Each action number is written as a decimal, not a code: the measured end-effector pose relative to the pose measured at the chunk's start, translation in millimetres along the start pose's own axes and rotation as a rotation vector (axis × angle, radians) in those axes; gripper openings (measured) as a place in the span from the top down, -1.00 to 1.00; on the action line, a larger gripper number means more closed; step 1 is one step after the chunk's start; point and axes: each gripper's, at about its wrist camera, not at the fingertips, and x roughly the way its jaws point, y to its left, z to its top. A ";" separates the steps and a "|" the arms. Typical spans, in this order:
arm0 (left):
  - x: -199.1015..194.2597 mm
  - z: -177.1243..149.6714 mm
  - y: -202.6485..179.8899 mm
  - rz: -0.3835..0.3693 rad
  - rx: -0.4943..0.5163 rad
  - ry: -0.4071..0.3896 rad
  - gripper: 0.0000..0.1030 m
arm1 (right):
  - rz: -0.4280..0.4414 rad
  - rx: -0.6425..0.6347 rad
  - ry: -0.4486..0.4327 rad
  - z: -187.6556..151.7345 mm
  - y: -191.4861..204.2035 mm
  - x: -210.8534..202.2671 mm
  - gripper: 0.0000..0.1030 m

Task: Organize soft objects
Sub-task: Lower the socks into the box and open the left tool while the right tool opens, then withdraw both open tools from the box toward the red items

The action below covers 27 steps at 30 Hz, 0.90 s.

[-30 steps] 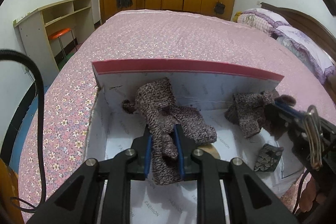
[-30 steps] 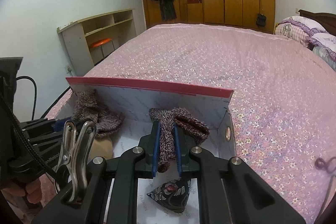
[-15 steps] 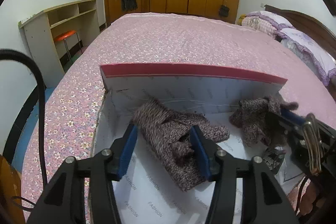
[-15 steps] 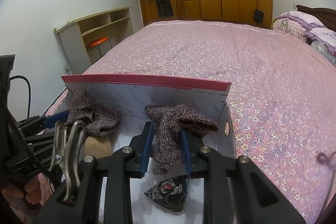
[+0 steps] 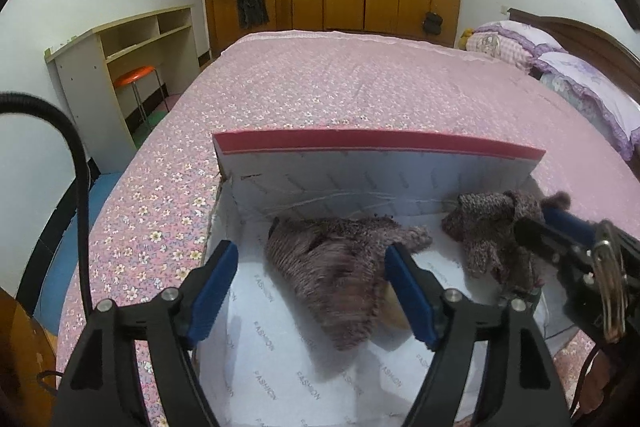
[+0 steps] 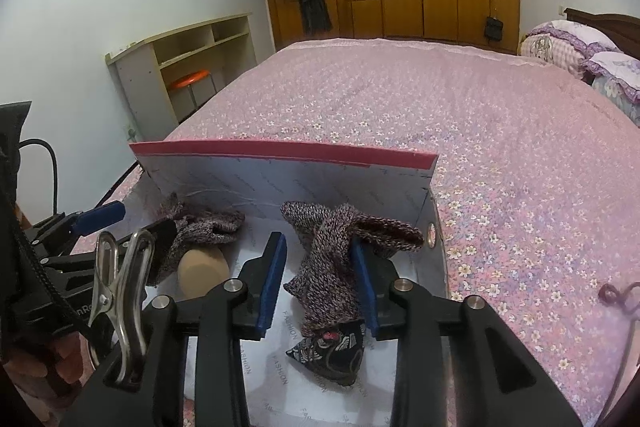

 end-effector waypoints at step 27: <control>-71.6 -23.5 13.1 -0.064 -0.040 -0.017 -0.57 | 0.052 -0.010 -0.059 -18.7 19.0 -70.0 0.21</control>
